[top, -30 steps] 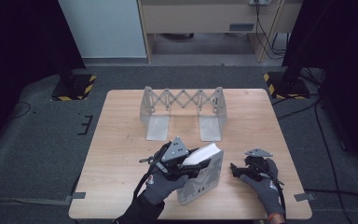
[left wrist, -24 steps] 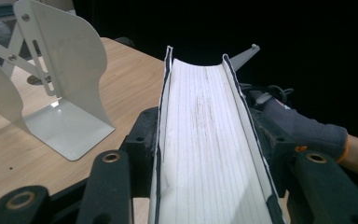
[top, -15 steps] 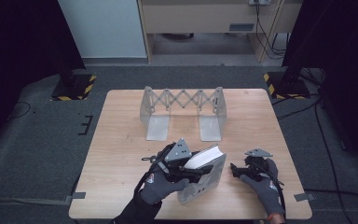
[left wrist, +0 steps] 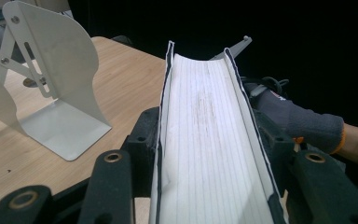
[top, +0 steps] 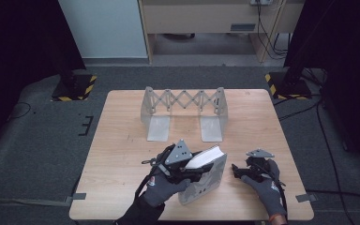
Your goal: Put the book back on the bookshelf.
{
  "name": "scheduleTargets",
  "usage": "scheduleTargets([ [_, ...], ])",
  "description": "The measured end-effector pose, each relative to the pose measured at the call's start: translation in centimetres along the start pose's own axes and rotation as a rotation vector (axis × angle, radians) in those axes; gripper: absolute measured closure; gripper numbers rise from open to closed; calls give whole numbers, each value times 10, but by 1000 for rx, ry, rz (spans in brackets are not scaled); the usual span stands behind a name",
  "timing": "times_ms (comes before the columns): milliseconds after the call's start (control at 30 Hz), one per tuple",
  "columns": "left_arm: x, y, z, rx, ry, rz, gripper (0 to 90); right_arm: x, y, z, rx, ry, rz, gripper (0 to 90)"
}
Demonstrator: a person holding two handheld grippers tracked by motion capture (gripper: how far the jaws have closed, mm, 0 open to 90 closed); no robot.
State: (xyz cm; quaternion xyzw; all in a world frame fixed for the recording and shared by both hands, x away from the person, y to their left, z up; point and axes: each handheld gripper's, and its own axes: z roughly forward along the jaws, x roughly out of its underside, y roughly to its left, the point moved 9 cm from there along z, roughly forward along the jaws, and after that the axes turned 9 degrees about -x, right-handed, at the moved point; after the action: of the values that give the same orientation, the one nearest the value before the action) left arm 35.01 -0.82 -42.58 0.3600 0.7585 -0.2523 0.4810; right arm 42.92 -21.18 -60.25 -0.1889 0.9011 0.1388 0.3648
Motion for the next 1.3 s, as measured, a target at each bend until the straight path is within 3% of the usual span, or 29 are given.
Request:
scheduleTargets([
  [167,-1,3,0,-19,-8,-11,514,0,0,0,-1,0,1,30],
  [467,-1,17,-3,-53,-27,-86,518,0,0,0,-2,0,-2,30],
  [733,-10,31,-18,-72,-55,-128,518,0,0,0,-2,1,1,30],
  [1000,-19,64,-43,-150,-64,-152,518,0,0,0,-2,2,-1,30],
  [1200,-26,101,-66,-244,-96,-193,519,0,0,0,-3,2,-1,30],
  [1300,-32,120,-76,-307,-104,-190,518,0,0,0,-2,1,-1,30],
])
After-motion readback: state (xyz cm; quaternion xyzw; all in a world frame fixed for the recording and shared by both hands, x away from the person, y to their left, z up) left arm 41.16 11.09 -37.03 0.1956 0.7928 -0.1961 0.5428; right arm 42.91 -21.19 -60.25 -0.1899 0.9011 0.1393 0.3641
